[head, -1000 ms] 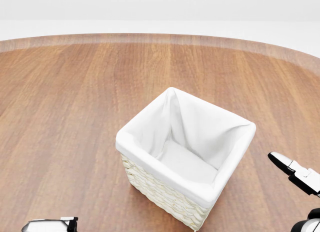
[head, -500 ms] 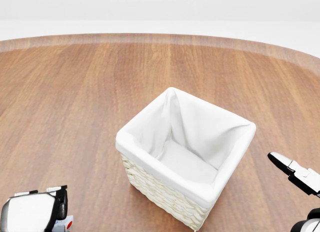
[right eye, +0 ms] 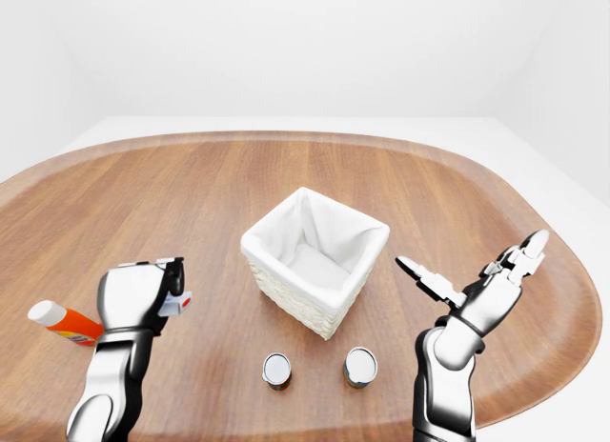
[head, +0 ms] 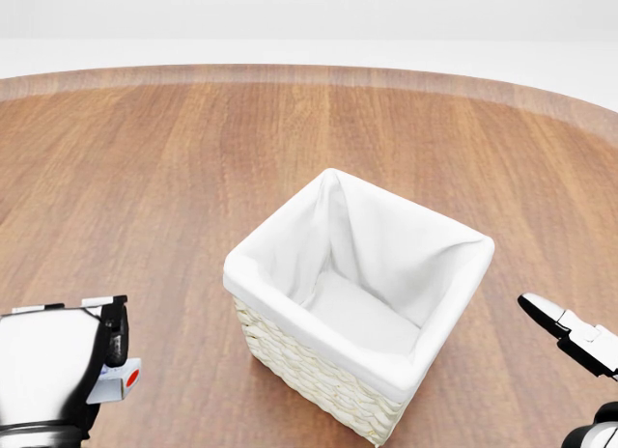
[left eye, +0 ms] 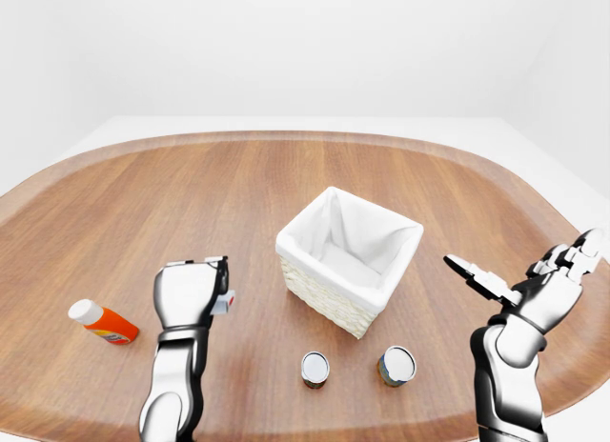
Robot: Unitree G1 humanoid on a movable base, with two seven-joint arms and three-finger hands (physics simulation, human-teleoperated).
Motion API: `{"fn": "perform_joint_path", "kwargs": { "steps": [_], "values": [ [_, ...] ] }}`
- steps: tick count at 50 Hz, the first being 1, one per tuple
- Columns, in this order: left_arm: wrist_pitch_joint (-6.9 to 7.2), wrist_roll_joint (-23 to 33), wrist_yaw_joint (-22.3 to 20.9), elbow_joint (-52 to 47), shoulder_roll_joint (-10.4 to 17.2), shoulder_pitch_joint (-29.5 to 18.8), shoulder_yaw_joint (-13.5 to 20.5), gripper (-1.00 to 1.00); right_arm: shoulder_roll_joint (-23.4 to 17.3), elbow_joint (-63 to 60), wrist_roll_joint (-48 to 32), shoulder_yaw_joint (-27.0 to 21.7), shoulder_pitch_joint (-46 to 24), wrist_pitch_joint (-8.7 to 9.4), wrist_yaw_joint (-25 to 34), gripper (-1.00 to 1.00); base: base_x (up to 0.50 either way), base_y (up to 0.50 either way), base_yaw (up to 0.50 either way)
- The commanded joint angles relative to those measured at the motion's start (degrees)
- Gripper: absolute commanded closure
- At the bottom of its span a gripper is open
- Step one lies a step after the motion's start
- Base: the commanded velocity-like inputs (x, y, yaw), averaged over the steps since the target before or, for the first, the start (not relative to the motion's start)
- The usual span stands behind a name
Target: Pick up the alphabet soup and the cream cheese box, and put them in the basket.
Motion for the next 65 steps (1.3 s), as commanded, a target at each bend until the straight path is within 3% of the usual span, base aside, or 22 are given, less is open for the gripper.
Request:
{"fn": "perform_joint_path", "kwargs": {
  "steps": [1, 8, 17, 19, 20, 22, 30, 37, 59, 65],
  "values": [
    [1.06, 3.5, -7.2, -6.2, -1.3, -3.9, 0.4, 1.0, 0.0, 0.6, 0.0, 0.0, -0.1, 0.0, -0.1, -1.0, 0.0, 0.0, 0.0],
    [3.13, 5.3, -12.1, -6.9, -2.1, -8.8, -1.9, 1.0, 0.0, 0.4, -0.1, 0.0, -0.1, 0.0, -0.2, -1.0, 0.0, 0.0, 0.0],
    [3.13, 8.1, -20.9, -12.4, -2.3, -12.6, -2.9, 1.0, 0.0, -0.6, 0.1, 0.0, 0.1, 0.0, -0.1, -1.0, 0.0, 0.0, 0.0],
    [3.13, 8.2, -21.0, -12.5, -2.4, -12.7, -2.8, 1.0, 0.0, -0.5, 0.1, 0.0, 0.1, 0.0, -0.1, -1.0, 0.0, 0.0, 0.0],
    [3.13, 8.8, -23.5, -13.9, -2.3, -13.9, -2.7, 1.0, 0.1, -0.6, 0.1, 0.0, 0.1, 0.0, 0.0, -1.0, 0.0, 0.0, 0.0],
    [2.34, 10.8, -25.6, -14.7, -2.9, -14.8, -4.1, 1.0, 0.1, -0.8, 0.2, -0.1, 0.2, 0.0, 0.0, -1.0, 0.0, 0.0, 0.0],
    [1.5, 13.6, -31.9, -19.5, -6.3, -18.8, -7.3, 1.0, 0.1, -0.7, 0.2, 0.0, 0.2, 0.0, 0.2, -1.0, 0.0, 0.0, 0.0],
    [0.41, 16.7, -34.2, -19.7, -9.3, -22.1, -10.7, 1.0, 0.1, 0.2, 0.4, -0.1, 0.1, 0.0, 0.3, -1.0, 0.0, 0.0, 0.0],
    [-0.52, 19.6, -40.6, -12.4, -13.2, -33.1, -12.7, 1.0, 0.2, -0.7, 0.2, 0.1, 0.4, 0.0, 0.7, -1.0, 0.0, 0.0, 0.0],
    [0.53, 20.0, -39.8, -5.7, -14.4, -36.9, -12.9, 1.0, 0.2, -0.2, 0.1, 0.2, 0.3, 0.0, 0.7, -1.0, 0.0, 0.0, 0.0]
  ]
}}
